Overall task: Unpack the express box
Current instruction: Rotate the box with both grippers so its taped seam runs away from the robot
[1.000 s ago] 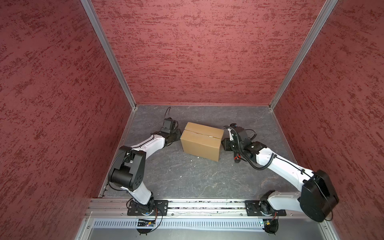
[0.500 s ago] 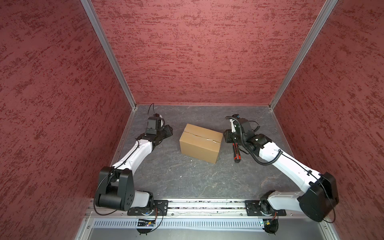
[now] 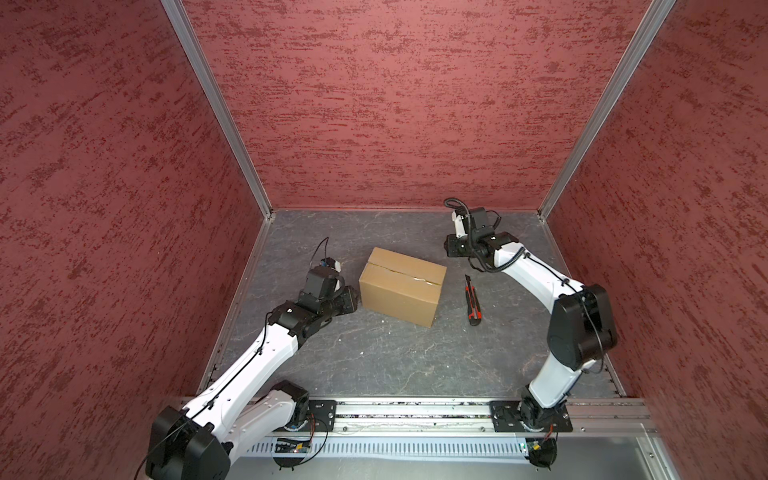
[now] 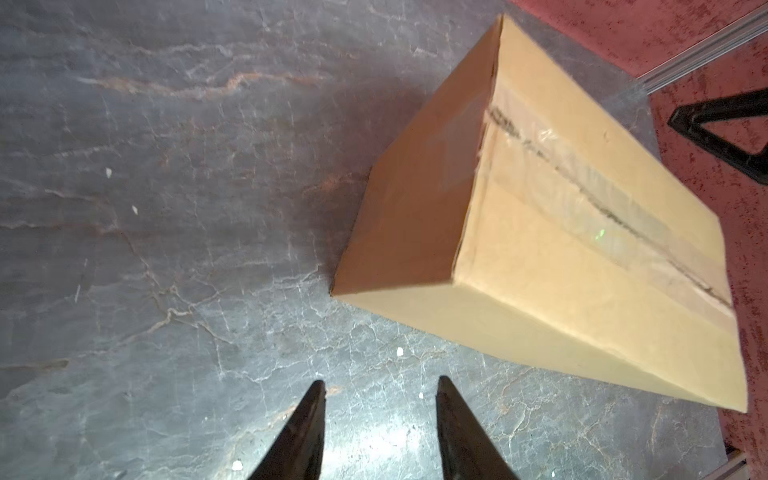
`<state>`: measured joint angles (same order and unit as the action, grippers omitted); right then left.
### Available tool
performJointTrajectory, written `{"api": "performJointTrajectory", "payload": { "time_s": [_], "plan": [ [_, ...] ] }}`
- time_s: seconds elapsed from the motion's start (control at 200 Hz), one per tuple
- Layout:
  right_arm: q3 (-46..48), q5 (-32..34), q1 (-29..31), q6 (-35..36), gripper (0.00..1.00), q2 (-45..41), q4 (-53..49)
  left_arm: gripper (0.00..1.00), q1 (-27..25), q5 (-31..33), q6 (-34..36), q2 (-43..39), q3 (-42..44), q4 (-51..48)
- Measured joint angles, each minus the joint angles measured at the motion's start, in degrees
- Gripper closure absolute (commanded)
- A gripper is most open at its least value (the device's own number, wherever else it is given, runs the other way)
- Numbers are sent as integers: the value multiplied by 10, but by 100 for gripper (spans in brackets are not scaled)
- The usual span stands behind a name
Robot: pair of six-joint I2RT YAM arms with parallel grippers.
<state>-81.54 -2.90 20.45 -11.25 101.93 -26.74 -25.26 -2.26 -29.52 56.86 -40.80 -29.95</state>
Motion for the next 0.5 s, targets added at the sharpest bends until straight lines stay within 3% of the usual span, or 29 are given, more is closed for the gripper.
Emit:
{"api": "performJointTrajectory", "payload": {
  "time_s": [0.225, 0.501],
  "plan": [
    [-7, -37, 0, 26, 61, 47, 13, 57, -32, 10, -27, 74, 15, 20],
    [24, -78, 3, 33, 61, 44, 47, 57, -41, 10, -32, 152, 10, 85]
  ]
}}
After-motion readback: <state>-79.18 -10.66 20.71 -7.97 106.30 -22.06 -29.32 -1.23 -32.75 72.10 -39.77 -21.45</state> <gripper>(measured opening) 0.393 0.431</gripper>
